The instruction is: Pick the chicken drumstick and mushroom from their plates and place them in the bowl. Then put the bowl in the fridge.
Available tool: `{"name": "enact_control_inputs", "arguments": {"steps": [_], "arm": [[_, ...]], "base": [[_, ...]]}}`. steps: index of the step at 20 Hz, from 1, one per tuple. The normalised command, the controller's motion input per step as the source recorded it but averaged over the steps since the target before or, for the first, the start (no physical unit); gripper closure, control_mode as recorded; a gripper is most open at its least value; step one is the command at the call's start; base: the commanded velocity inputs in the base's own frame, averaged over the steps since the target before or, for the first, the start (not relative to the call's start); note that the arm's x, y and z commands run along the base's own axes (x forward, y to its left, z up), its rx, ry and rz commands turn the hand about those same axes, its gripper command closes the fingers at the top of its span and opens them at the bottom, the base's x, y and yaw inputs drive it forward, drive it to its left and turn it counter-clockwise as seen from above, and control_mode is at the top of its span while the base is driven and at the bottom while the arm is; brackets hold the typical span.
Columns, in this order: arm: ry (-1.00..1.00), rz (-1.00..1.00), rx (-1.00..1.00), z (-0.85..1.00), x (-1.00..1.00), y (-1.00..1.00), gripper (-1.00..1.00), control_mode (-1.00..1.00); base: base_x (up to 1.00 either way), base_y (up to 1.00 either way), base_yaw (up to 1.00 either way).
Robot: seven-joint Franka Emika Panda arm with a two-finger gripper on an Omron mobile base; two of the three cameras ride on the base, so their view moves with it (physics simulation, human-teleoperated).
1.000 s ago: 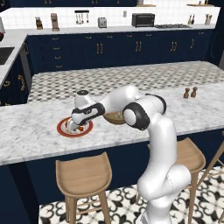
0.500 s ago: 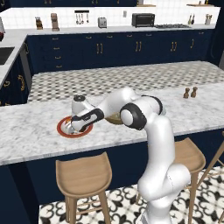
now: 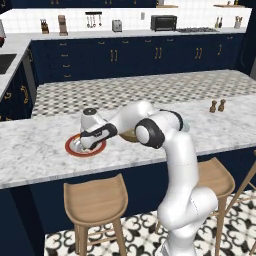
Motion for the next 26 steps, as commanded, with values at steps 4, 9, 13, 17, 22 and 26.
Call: {"name": "enact_control_inputs", "arguments": {"steps": [4, 9, 13, 17, 22, 26], "arm": [[0.00, -0.10, 0.04, 0.17, -0.07, -0.26, 1.00, -1.00], [0.00, -0.20, 0.11, 0.72, -0.30, -0.69, 1.00, -1.00], [0.04, -0.33, 0.00, 0.54, -0.19, -0.99, 1.00, -1.00], [0.13, -0.33, 0.00, 0.74, 0.00, -1.00, 1.00, -1.00], [0.05, -0.26, -0.01, 0.41, -0.01, -0.95, 1.00, -1.00], [0.03, -0.18, -0.06, -0.07, 0.32, -1.00, 1.00, -1.00]], "base": [[0.00, 0.00, 0.00], [0.00, 0.00, 0.00], [0.00, 0.00, 0.00], [0.00, 0.00, 0.00], [0.00, 0.00, 0.00], [0.00, 0.00, 0.00]]}}
